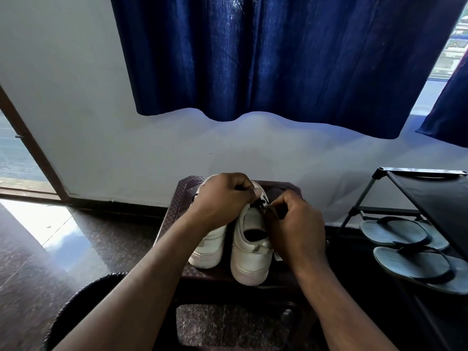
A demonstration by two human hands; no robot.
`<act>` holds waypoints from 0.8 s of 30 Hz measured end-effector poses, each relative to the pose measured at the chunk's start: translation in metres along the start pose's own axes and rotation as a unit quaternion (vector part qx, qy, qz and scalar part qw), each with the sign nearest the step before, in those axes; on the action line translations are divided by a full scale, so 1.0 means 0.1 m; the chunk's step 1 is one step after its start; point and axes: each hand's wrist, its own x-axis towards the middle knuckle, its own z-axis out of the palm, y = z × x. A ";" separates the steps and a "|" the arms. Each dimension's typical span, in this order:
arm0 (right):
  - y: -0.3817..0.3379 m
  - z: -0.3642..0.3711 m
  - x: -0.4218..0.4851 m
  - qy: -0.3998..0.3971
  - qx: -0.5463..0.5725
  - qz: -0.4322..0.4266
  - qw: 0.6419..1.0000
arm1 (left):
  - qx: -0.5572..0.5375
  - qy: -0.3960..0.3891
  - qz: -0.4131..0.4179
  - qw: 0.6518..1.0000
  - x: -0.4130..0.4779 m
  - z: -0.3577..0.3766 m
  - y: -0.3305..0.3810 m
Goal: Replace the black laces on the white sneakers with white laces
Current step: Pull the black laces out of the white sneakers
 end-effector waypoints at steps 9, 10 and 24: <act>0.04 0.03 0.01 -0.016 0.016 -0.010 1.000 | -0.062 0.030 -0.019 0.997 -0.02 0.06 0.08; 0.05 0.02 0.01 -0.016 0.020 -0.007 1.000 | -0.156 0.027 -0.046 0.986 -0.05 0.01 0.11; 0.03 0.04 0.00 -0.011 0.025 -0.026 0.999 | -0.162 0.013 -0.011 0.987 -0.02 -0.06 0.06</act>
